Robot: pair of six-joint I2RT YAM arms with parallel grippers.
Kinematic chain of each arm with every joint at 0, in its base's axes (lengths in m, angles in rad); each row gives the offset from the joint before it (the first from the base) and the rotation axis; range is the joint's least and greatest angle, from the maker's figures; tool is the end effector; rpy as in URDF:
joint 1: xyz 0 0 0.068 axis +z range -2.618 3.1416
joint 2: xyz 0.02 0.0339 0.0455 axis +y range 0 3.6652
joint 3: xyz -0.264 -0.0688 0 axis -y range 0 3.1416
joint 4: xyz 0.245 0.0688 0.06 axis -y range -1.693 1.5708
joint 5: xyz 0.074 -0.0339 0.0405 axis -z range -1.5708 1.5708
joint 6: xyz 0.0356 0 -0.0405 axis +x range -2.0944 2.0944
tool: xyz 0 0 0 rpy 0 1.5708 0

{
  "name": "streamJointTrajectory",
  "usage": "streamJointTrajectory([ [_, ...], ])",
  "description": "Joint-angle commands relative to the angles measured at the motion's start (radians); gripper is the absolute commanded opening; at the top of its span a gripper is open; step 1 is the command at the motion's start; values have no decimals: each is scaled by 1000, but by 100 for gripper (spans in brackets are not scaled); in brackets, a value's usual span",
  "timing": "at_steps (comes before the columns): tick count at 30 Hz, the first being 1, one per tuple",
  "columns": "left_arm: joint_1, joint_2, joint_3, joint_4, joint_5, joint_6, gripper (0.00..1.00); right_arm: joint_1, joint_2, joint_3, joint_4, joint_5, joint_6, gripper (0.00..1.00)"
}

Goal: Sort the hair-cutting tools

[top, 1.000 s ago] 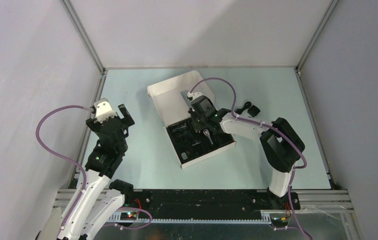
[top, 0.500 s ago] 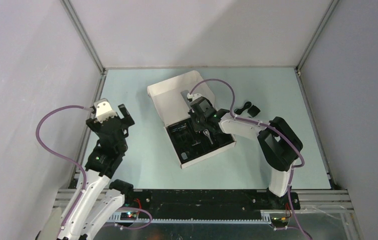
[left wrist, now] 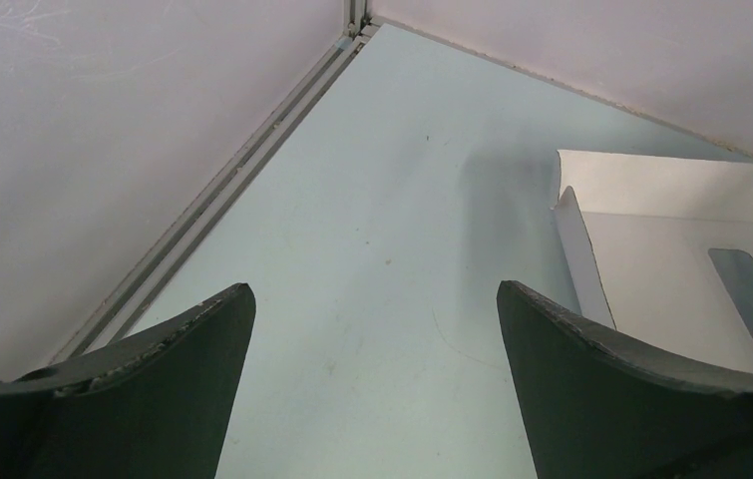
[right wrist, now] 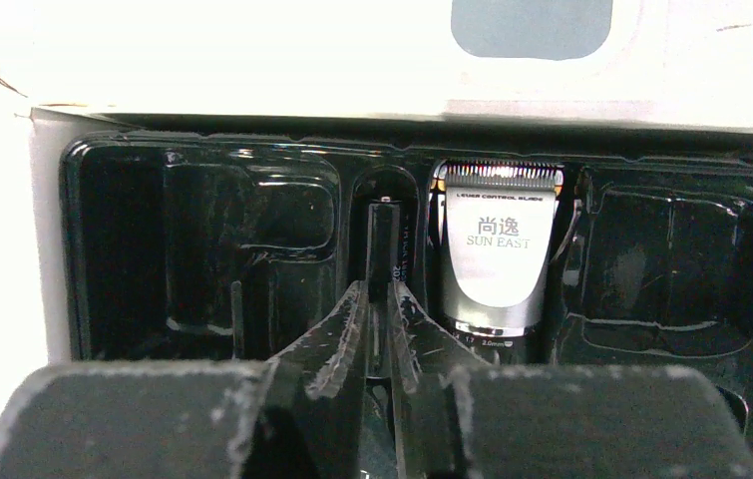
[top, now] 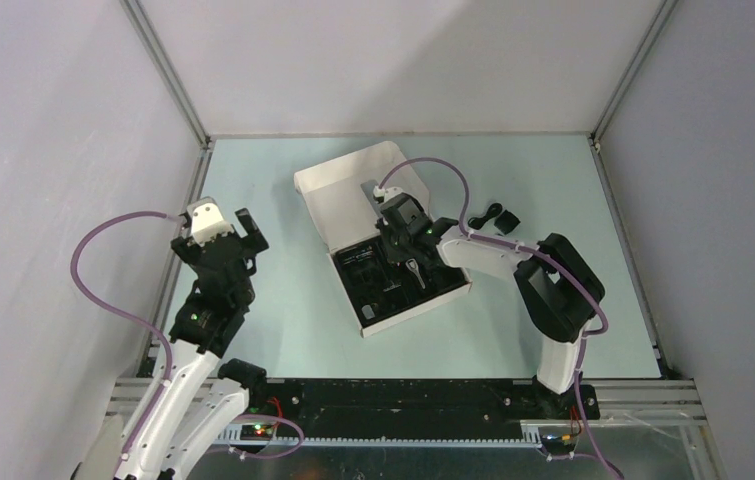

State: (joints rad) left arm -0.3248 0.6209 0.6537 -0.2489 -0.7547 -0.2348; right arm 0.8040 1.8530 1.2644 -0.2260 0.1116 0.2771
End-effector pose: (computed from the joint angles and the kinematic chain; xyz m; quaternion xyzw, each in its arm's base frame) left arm 0.1459 -0.0234 0.3137 -0.1981 0.7341 0.1150 0.6393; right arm 0.2843 0.2894 0.2014 -0.2218 0.9013 0.1452 0.3427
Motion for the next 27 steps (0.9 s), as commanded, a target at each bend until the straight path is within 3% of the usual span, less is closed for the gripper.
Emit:
streamJointTrajectory([
  [1, -4, -7, 7, 26, -6, 8, 98, -3, -86, 3, 7, -6, -9, 20],
  [6, -4, -9, 7, 26, -5, 8, 98, -37, -210, 3, -11, 7, -9, 51],
  [11, -3, -11, 9, 26, -8, 8, 98, -112, -308, 3, -89, 34, -4, 71],
  [19, -4, -13, 9, 23, 1, 2, 98, -322, -422, -37, -233, 183, 54, 79],
  [27, -4, -9, 11, 23, 6, 1, 98, -537, -392, -76, -353, 261, 175, 81],
])
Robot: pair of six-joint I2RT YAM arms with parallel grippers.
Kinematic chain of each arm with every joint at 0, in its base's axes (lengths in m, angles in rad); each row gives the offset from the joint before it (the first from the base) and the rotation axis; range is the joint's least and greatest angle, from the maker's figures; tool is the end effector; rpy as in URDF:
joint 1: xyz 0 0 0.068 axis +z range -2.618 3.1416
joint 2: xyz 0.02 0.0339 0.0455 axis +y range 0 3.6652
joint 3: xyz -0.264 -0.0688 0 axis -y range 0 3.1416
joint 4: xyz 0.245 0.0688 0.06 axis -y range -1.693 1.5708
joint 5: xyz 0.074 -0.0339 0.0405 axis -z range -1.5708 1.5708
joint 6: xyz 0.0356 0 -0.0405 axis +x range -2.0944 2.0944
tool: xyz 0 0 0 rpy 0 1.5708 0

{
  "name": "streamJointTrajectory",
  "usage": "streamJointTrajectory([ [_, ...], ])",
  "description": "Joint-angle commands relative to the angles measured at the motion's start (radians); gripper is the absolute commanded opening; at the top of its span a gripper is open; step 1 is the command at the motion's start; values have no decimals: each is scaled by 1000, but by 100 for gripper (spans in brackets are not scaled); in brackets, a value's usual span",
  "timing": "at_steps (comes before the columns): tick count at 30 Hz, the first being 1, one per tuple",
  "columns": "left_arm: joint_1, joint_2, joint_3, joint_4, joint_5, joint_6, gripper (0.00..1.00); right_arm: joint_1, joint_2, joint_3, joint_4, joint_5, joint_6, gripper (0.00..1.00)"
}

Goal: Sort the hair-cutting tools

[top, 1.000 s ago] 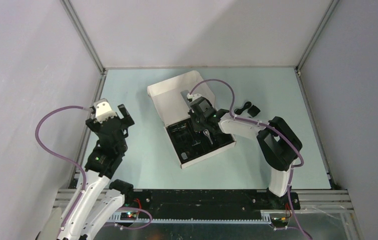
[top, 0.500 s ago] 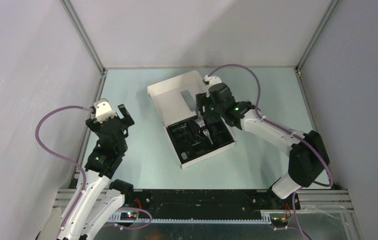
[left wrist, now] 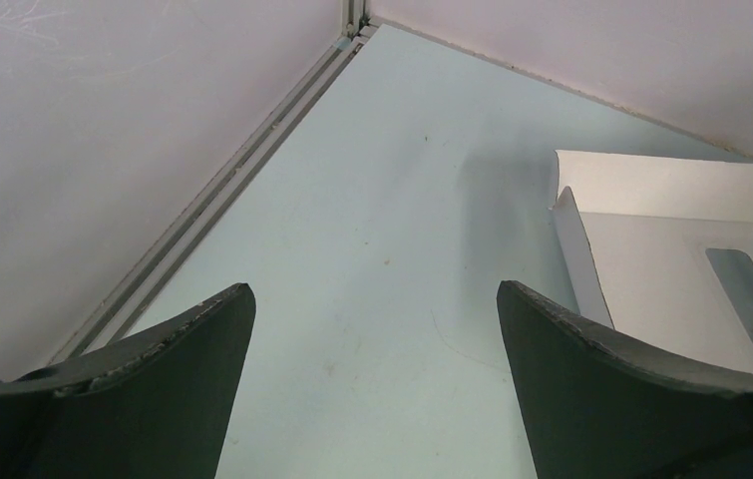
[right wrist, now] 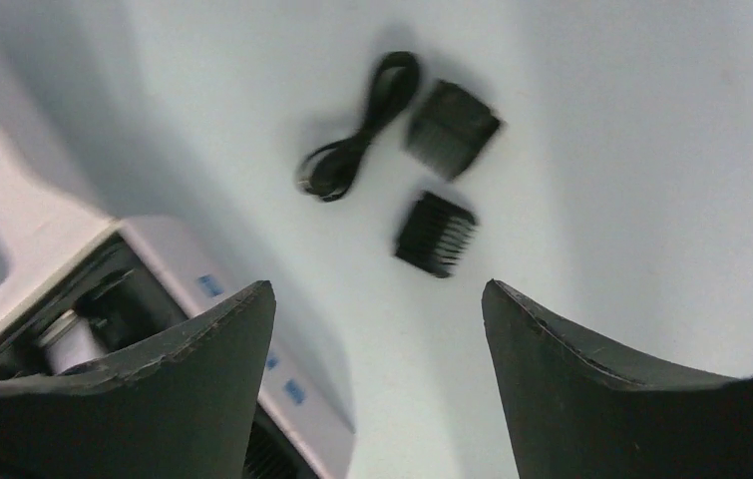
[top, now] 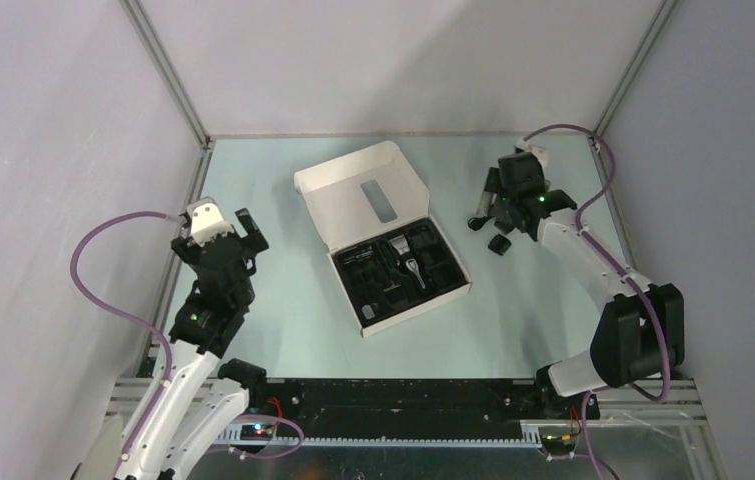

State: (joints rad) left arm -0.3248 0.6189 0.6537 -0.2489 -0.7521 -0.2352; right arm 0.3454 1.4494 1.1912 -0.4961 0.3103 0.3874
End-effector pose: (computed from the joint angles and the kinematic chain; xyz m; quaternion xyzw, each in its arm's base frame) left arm 0.1456 -0.0234 0.3139 -0.1978 0.7338 0.1135 0.6399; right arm 0.3037 0.0977 0.2971 0.0804 0.9053 0.0081 0.4170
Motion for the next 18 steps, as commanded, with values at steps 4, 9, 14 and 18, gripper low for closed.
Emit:
streamJointTrajectory([
  [4, -3, -3, 11, 23, 5, 0, 98, -154, 68, -3, -91, -9, 44, 81],
  [9, -5, 1, 10, 22, 6, 0, 98, -223, 162, -2, -78, -38, 40, 80],
  [14, -6, 10, 11, 22, 8, 0, 98, -255, 228, -2, -39, -109, 57, 78],
  [18, -5, 14, 12, 23, 5, 2, 98, -255, 284, -2, -26, -156, 44, 76],
])
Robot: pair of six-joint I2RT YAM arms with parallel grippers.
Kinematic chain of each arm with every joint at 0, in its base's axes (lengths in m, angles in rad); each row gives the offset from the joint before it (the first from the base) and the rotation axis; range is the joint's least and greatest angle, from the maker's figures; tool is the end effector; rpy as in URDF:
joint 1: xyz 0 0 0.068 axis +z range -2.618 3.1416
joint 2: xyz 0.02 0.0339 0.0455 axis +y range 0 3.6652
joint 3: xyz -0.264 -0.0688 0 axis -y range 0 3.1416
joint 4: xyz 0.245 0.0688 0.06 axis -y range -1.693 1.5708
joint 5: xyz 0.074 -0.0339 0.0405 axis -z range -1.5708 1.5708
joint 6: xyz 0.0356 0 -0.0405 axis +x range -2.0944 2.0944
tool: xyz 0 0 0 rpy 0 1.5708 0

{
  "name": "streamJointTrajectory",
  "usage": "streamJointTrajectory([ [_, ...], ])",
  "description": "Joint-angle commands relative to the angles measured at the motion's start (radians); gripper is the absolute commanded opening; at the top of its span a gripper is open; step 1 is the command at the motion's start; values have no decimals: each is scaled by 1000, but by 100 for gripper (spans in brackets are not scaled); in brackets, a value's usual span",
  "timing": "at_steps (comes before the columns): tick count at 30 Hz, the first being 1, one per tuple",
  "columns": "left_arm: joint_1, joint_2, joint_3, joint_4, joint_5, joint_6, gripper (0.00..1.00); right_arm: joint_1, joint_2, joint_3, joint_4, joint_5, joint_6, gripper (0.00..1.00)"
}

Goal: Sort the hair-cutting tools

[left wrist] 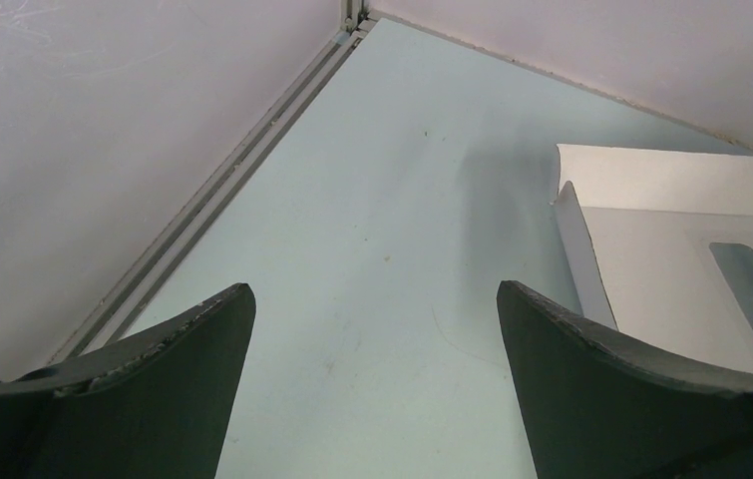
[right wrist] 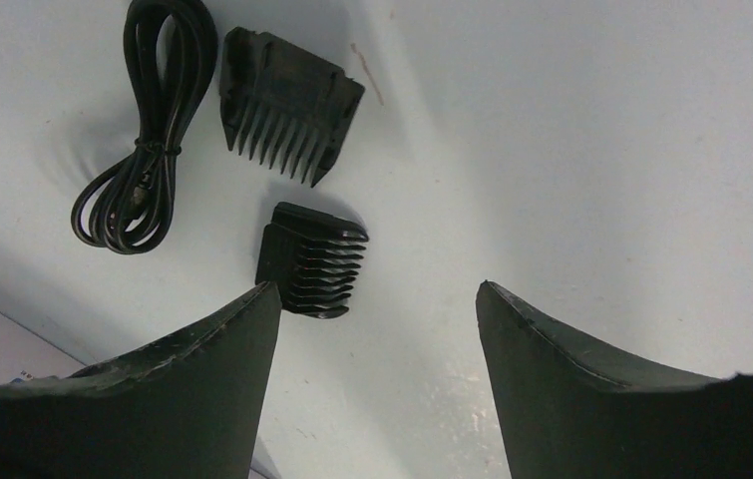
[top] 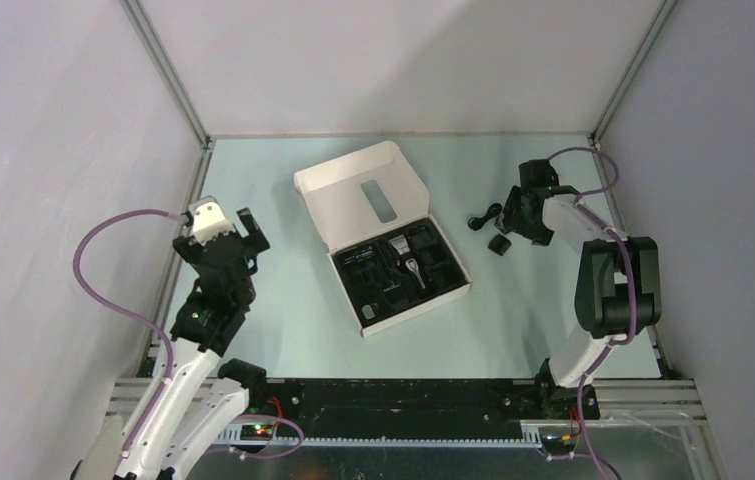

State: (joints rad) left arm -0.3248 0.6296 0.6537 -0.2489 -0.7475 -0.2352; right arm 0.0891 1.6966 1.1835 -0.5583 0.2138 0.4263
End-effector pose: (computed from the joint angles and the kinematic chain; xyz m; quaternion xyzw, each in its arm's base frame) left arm 0.1477 -0.0242 0.3125 -0.1948 0.7374 0.1140 0.6366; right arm 0.3474 0.0235 0.2119 0.1877 0.9454 -0.0374 0.2639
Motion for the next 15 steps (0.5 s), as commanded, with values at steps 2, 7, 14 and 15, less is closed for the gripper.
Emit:
streamJointTrajectory([
  [2, -6, 5, 12, 24, 2, 2, 98, 1, 56, 5, 37, -66, 2, 75],
  [7, -7, 8, 12, 25, 5, 2, 98, 2, 98, 6, 55, -85, -1, 74],
  [14, -7, 7, 12, 25, 5, 4, 98, 40, 171, 49, 25, -14, 20, 72],
  [15, -8, 7, 12, 24, 5, 4, 98, 50, 177, 55, 12, 1, 31, 72],
])
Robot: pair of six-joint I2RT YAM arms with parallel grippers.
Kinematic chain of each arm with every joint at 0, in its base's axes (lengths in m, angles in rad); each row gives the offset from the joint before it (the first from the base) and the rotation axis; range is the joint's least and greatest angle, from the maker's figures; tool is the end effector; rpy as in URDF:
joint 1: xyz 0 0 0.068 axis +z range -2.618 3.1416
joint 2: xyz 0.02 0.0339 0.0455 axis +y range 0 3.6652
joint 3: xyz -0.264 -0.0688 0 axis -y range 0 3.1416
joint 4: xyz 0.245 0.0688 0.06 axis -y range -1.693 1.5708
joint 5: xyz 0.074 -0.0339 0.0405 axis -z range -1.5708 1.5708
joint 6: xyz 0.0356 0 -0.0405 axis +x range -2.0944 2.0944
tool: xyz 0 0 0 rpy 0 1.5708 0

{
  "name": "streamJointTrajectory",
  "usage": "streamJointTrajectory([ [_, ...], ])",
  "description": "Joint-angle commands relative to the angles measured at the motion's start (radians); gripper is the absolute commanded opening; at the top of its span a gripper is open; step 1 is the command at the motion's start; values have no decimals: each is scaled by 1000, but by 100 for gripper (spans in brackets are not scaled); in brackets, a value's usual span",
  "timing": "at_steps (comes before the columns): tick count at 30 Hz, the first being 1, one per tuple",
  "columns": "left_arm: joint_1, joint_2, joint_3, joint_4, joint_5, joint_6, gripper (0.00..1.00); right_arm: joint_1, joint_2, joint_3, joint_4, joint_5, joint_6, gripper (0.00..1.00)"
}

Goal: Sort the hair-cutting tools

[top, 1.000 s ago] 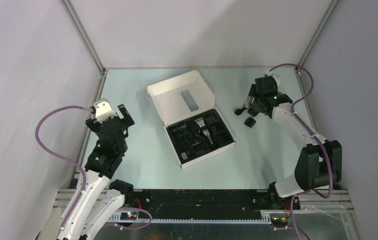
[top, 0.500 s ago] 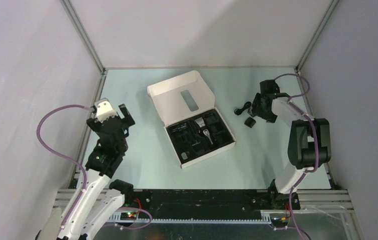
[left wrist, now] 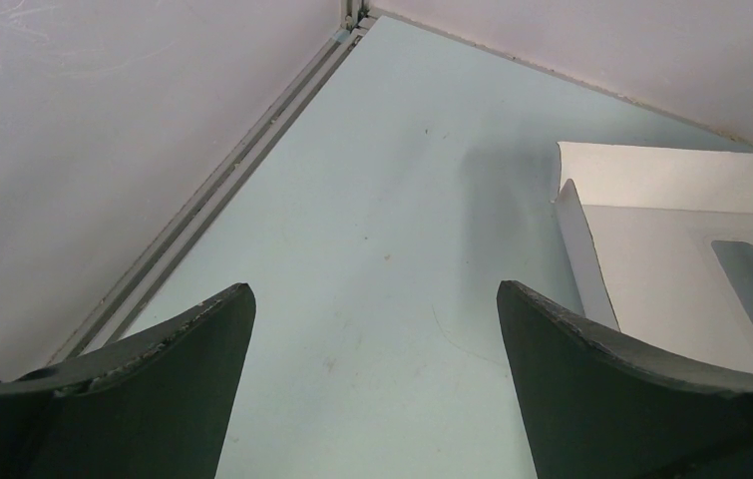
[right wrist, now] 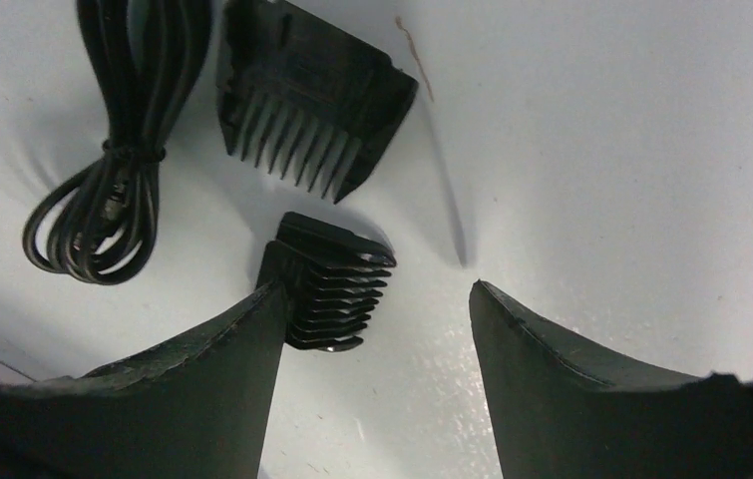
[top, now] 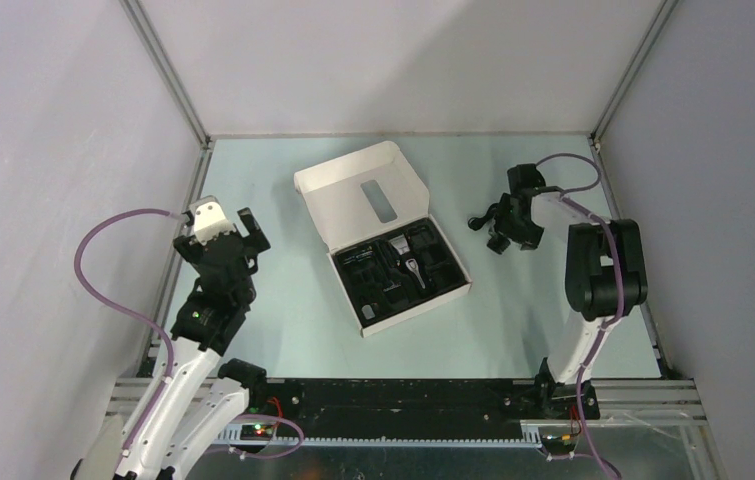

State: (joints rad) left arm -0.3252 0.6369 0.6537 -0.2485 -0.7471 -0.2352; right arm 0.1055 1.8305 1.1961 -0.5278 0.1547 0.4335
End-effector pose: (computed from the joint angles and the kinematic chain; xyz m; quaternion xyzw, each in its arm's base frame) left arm 0.1491 -0.0247 0.3116 -0.1934 0.7395 0.1152 0.6344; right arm 0.3626 0.0329 0.1716 0.1749 0.9606 -0.0191 0.2151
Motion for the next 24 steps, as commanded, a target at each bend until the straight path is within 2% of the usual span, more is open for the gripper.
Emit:
streamJointTrajectory([
  [1, -6, -1, 12, 24, 5, 4, 98, 38, 55, 54, -23, 72, 31, 72],
  [7, -6, -6, 12, 25, 3, 5, 98, 74, 93, 88, -65, 131, 108, 72],
  [13, -7, -11, 12, 25, 8, 5, 98, 91, 92, 97, -60, 134, 118, 71],
  [19, -6, -16, 11, 24, 6, 5, 98, 93, 94, 99, -65, 144, 83, 64],
  [24, -6, -19, 10, 25, 10, 5, 98, 84, 88, 98, -72, 147, 36, 54],
])
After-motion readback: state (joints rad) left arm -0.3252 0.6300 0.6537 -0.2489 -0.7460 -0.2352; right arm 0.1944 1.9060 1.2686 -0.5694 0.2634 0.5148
